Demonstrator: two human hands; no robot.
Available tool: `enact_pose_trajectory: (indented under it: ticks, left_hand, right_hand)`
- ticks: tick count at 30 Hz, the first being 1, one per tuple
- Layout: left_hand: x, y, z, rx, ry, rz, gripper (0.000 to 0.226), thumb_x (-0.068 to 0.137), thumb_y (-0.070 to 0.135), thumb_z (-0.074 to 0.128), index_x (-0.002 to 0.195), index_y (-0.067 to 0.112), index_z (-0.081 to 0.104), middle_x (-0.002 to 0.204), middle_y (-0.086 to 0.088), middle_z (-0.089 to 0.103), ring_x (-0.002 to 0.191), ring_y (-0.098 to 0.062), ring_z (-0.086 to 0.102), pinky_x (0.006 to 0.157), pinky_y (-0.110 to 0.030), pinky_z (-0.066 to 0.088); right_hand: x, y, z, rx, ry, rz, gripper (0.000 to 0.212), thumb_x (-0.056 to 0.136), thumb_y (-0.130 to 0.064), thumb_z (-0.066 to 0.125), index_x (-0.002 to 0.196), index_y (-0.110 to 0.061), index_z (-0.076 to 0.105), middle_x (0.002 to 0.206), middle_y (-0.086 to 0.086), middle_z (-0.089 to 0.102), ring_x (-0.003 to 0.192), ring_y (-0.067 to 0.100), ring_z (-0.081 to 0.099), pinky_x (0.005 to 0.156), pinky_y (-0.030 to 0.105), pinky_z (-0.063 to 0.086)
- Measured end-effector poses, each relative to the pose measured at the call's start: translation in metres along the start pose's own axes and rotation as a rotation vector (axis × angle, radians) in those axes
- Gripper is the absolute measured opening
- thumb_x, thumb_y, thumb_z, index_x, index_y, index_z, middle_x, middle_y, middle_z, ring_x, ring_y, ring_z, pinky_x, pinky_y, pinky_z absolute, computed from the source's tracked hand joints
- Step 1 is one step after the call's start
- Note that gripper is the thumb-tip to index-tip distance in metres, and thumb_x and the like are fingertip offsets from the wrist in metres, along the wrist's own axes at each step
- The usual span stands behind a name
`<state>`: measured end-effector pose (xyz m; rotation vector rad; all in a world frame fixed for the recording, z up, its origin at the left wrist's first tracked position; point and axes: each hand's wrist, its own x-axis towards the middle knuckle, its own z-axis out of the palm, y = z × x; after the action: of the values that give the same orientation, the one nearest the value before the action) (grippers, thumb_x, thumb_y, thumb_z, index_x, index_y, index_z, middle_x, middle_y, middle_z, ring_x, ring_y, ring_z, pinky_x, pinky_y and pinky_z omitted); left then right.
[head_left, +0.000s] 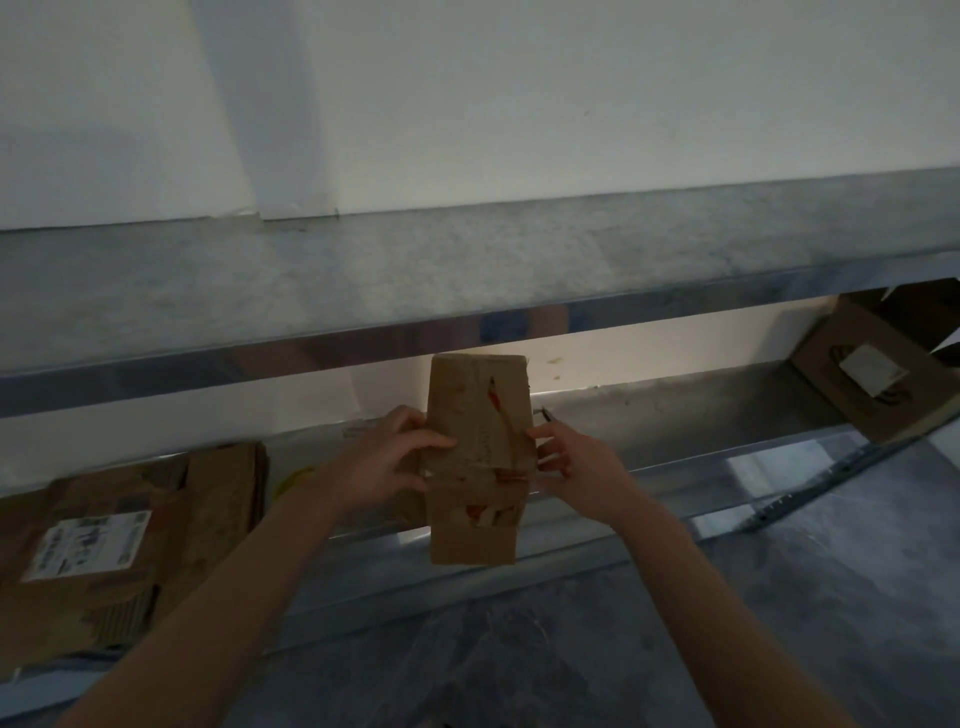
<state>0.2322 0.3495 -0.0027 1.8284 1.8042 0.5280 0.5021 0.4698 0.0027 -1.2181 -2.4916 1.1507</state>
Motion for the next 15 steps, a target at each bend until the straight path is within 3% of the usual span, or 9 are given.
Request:
enact_pose_trajectory:
  ticks: [3, 5, 7, 9, 11, 13, 15]
  left_hand:
    - [0.000, -0.001, 0.012, -0.139, 0.116, -0.032, 0.047, 0.077, 0.018, 0.078, 0.115, 0.041, 0.061, 0.127, 0.011, 0.033, 0.122, -0.010, 0.039, 0.109, -0.027, 0.039]
    - [-0.003, -0.002, 0.022, -0.245, 0.181, -0.084, 0.043, 0.078, 0.019, 0.077, 0.108, 0.045, 0.061, 0.140, 0.015, 0.030, 0.130, -0.008, 0.035, 0.107, -0.018, 0.035]
    - [-0.005, 0.000, 0.025, -0.334, 0.184, -0.115, 0.042, 0.078, 0.021, 0.077, 0.109, 0.045, 0.063, 0.149, 0.015, 0.028, 0.131, -0.002, 0.034, 0.098, -0.005, 0.033]
    - [-0.005, 0.004, 0.026, -0.375, 0.181, -0.099, 0.042, 0.081, 0.021, 0.075, 0.109, 0.048, 0.061, 0.144, 0.024, 0.031, 0.122, 0.013, 0.038, 0.090, 0.003, 0.034]
    - [-0.003, 0.010, 0.029, -0.355, 0.215, -0.099, 0.044, 0.084, 0.021, 0.072, 0.108, 0.053, 0.055, 0.133, 0.037, 0.031, 0.112, 0.026, 0.037, 0.090, 0.003, 0.035]
    - [-0.001, 0.015, 0.032, -0.349, 0.221, -0.142, 0.050, 0.084, 0.022, 0.071, 0.113, 0.056, 0.049, 0.129, 0.036, 0.033, 0.113, 0.018, 0.041, 0.096, -0.009, 0.041]
    - [-0.001, 0.017, 0.031, -0.381, 0.168, -0.201, 0.058, 0.083, 0.033, 0.072, 0.126, 0.055, 0.040, 0.141, 0.023, 0.030, 0.122, 0.001, 0.041, 0.097, -0.020, 0.043]
  right_hand:
    - [0.004, -0.002, 0.008, 0.025, 0.063, 0.000, 0.045, 0.081, -0.032, 0.079, 0.117, -0.034, 0.052, 0.102, -0.010, 0.066, 0.089, 0.003, 0.065, 0.074, 0.016, 0.053]
    - [0.002, 0.000, 0.013, 0.115, 0.093, 0.000, 0.045, 0.079, -0.032, 0.081, 0.114, -0.034, 0.052, 0.099, -0.011, 0.065, 0.085, 0.003, 0.066, 0.065, 0.011, 0.051]
    - [0.001, 0.001, 0.017, 0.230, 0.102, 0.018, 0.047, 0.077, -0.030, 0.082, 0.113, -0.033, 0.052, 0.100, -0.010, 0.064, 0.084, 0.005, 0.067, 0.066, 0.014, 0.054]
    - [0.002, 0.001, 0.022, 0.263, 0.128, 0.045, 0.046, 0.078, -0.031, 0.082, 0.114, -0.032, 0.053, 0.101, -0.009, 0.063, 0.085, 0.006, 0.066, 0.066, 0.015, 0.055]
    - [0.004, -0.003, 0.025, 0.266, 0.201, 0.051, 0.042, 0.080, -0.030, 0.080, 0.113, -0.028, 0.055, 0.100, -0.007, 0.063, 0.084, 0.005, 0.065, 0.060, 0.010, 0.051]
    - [0.002, -0.006, 0.027, 0.258, 0.230, 0.044, 0.041, 0.082, -0.027, 0.079, 0.114, -0.028, 0.053, 0.100, -0.009, 0.061, 0.088, 0.007, 0.064, 0.060, 0.009, 0.051]
    - [-0.005, -0.005, 0.030, 0.396, 0.146, 0.032, 0.048, 0.083, -0.028, 0.077, 0.122, -0.029, 0.049, 0.109, -0.009, 0.059, 0.099, 0.014, 0.065, 0.070, 0.015, 0.056]
